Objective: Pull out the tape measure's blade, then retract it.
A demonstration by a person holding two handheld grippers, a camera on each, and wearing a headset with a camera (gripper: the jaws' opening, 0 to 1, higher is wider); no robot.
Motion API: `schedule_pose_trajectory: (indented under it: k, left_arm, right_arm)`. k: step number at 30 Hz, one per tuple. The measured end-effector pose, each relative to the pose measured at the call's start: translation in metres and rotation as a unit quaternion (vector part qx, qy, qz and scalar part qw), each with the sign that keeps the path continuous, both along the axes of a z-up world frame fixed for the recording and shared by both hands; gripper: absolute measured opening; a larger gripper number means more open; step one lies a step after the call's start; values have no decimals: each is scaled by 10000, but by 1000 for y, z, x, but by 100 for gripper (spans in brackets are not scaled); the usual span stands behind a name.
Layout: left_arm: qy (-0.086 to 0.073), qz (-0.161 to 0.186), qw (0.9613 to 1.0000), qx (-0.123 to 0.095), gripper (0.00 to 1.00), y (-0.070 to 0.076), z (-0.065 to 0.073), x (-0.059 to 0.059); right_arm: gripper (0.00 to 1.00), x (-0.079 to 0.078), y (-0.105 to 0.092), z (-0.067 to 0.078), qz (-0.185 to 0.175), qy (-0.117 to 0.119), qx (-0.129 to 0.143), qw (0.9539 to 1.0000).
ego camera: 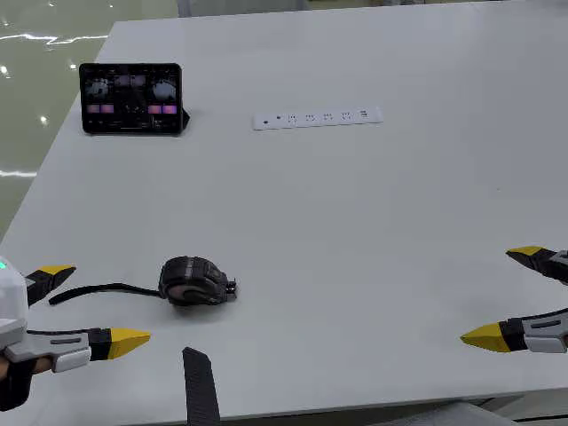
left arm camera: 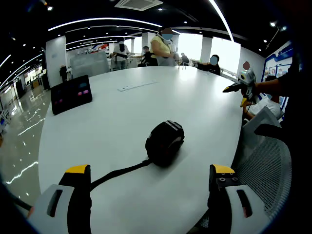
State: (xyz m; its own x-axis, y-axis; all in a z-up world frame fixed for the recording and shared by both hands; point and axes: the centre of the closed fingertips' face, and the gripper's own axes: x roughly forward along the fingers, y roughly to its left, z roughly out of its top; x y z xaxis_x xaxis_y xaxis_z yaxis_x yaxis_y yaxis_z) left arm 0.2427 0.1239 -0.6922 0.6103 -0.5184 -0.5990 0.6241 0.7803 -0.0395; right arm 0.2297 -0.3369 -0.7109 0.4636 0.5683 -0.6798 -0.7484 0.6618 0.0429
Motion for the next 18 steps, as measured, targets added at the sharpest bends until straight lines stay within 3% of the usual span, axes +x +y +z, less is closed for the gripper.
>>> schedule_pose_trajectory:
  k: [18]
  left_arm:
    - [-4,-60,10000,22,99,5,1,1]
  right_arm:
    - [99,0,0,1,-24,2,-9,10000]
